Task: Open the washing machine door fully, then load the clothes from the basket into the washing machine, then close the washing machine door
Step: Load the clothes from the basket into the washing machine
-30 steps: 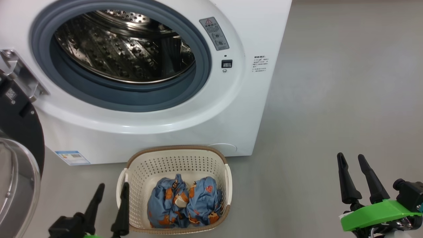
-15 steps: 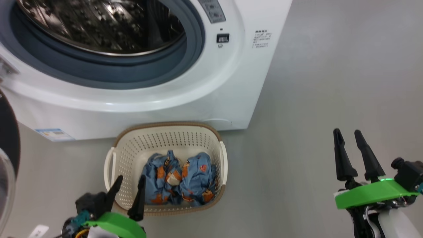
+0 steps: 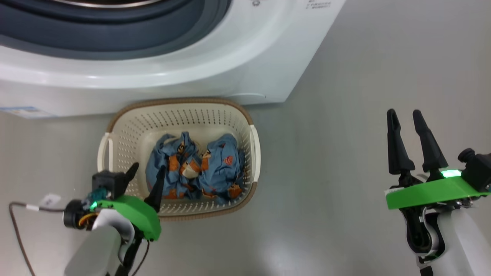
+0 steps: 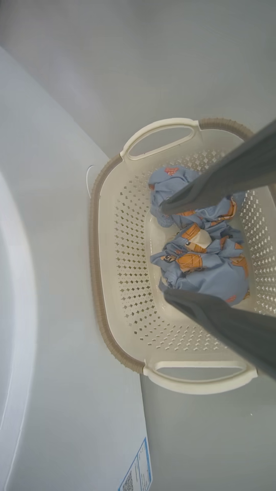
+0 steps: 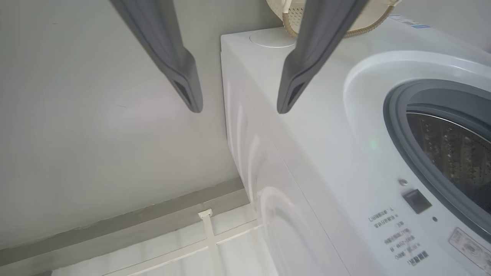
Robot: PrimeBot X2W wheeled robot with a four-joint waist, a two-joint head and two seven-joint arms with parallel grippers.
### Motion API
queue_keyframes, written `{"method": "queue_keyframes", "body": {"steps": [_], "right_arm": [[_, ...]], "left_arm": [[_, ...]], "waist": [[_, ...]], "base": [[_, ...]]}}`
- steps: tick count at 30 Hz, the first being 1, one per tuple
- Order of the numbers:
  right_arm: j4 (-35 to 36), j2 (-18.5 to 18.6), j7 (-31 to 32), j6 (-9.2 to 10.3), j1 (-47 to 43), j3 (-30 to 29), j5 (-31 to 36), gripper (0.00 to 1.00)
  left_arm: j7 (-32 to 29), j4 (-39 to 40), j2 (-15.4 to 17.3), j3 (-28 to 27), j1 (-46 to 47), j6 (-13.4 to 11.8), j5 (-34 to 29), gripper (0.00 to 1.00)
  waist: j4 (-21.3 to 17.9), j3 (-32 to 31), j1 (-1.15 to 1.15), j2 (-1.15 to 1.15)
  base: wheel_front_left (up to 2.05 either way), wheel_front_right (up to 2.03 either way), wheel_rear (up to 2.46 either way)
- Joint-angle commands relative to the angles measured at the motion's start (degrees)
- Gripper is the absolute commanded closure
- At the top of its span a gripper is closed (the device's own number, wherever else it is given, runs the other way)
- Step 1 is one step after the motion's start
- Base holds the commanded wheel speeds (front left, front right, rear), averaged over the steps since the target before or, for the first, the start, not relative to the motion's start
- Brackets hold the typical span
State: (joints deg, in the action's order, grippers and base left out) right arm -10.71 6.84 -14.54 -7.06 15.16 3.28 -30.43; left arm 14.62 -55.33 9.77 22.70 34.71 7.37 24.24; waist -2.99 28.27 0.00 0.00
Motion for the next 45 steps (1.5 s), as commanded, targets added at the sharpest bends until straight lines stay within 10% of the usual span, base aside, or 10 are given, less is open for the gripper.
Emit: {"method": "queue_keyframes", "body": {"steps": [1,15,45], "right_arm": [[1.7,-0.1,-0.5,-0.43,0.9,1.1,0.7,0.00],[3.1,-1.8,-0.5,-0.43,4.7,0.8,1.0,0.00],[5.5,-3.2,-0.5,-0.43,8.9,5.0,1.7,0.00]], "left_arm": [[0.3,-1.6,1.6,-0.3,2.1,0.1,-0.9,0.00],[-7.2,-15.5,3.3,8.1,15.5,0.1,-0.8,0.00],[-18.8,-18.5,7.0,14.0,25.2,-1.7,-0.1,0.00]], "waist": [[-0.4,4.2,0.00,0.00],[-3.1,12.1,0.00,0.00],[-6.7,20.6,0.00,0.00]], "base": [[0.00,0.00,0.00],[0.00,0.00,0.00],[0.00,0.00,0.00]]}}
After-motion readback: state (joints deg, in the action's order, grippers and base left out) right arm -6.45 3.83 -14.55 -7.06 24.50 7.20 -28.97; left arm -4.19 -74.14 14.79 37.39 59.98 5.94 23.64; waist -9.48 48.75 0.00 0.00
